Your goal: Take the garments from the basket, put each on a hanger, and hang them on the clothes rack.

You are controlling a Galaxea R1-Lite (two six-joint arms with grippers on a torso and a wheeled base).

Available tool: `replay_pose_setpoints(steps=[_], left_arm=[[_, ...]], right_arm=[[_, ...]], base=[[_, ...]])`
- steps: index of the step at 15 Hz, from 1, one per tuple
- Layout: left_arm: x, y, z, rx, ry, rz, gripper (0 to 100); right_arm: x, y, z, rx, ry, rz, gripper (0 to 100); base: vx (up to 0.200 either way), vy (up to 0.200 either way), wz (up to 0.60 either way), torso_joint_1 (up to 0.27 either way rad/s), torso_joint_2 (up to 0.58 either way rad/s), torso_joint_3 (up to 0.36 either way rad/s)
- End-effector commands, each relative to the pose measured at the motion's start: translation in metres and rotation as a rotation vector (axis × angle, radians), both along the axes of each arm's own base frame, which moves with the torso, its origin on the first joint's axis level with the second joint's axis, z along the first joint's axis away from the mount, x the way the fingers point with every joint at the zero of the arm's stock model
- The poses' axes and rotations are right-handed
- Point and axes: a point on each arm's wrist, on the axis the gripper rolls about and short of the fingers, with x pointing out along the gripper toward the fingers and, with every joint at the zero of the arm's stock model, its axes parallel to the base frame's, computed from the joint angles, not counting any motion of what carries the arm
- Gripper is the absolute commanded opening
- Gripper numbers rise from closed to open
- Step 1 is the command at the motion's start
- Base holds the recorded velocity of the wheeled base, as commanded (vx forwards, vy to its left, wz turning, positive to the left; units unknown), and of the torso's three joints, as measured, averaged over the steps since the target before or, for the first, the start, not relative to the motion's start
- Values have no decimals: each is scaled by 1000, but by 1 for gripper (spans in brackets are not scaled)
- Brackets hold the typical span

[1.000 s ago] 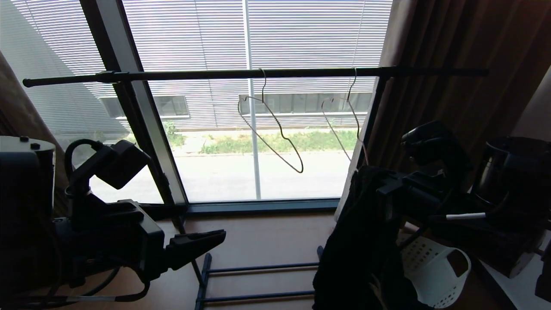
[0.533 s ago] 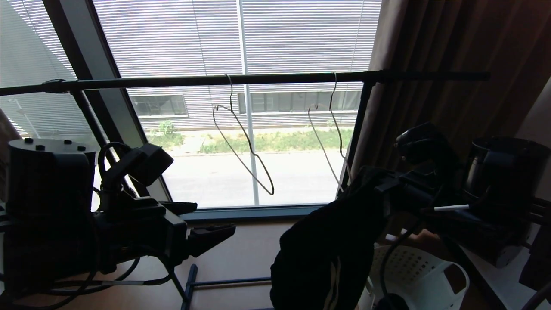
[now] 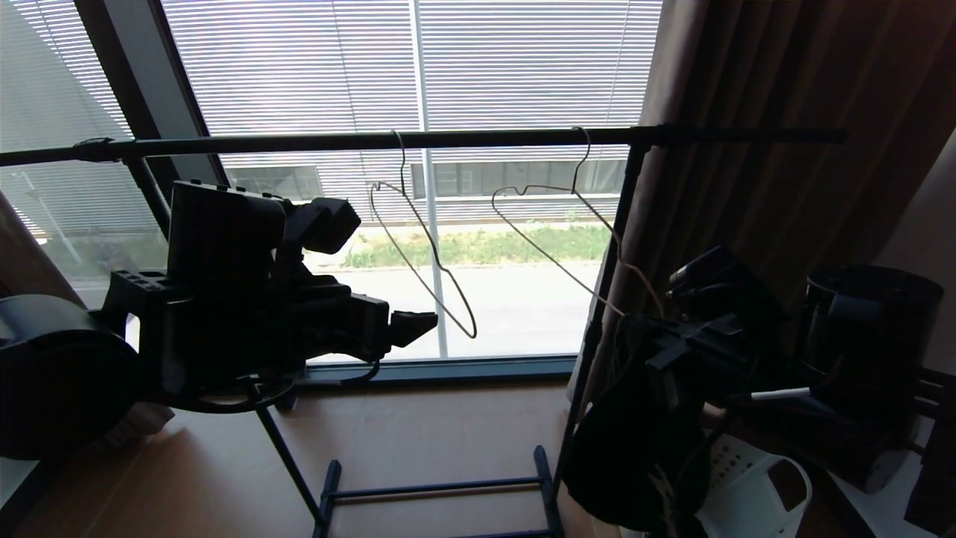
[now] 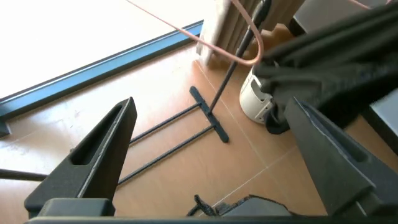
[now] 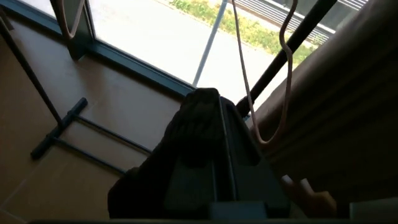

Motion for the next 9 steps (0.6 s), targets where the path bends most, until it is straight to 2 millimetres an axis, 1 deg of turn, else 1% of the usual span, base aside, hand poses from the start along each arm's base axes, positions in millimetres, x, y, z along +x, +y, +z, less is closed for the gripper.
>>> replay_pose_setpoints(steps=[1, 3, 4, 6, 9], left_arm=[[39, -23, -5, -10, 1, 27, 100], [53, -33, -4, -18, -17, 49, 100], [60, -39, -5, -13, -26, 67, 100], [72, -44, -12, 7, -29, 124, 100], [76, -45, -15, 25, -34, 176, 100]], right_arm=[[-4, 3, -4, -11, 12, 18, 0], [-5, 5, -5, -15, 14, 31, 0], [-6, 6, -5, -15, 14, 32, 0], [-6, 6, -5, -16, 15, 34, 0], [-6, 6, -5, -15, 14, 34, 0]], base=[[0, 0, 0, 0, 0, 0], [0, 0, 0, 0, 0, 0], [0, 0, 0, 0, 0, 0], [0, 0, 0, 0, 0, 0], [0, 0, 0, 0, 0, 0]])
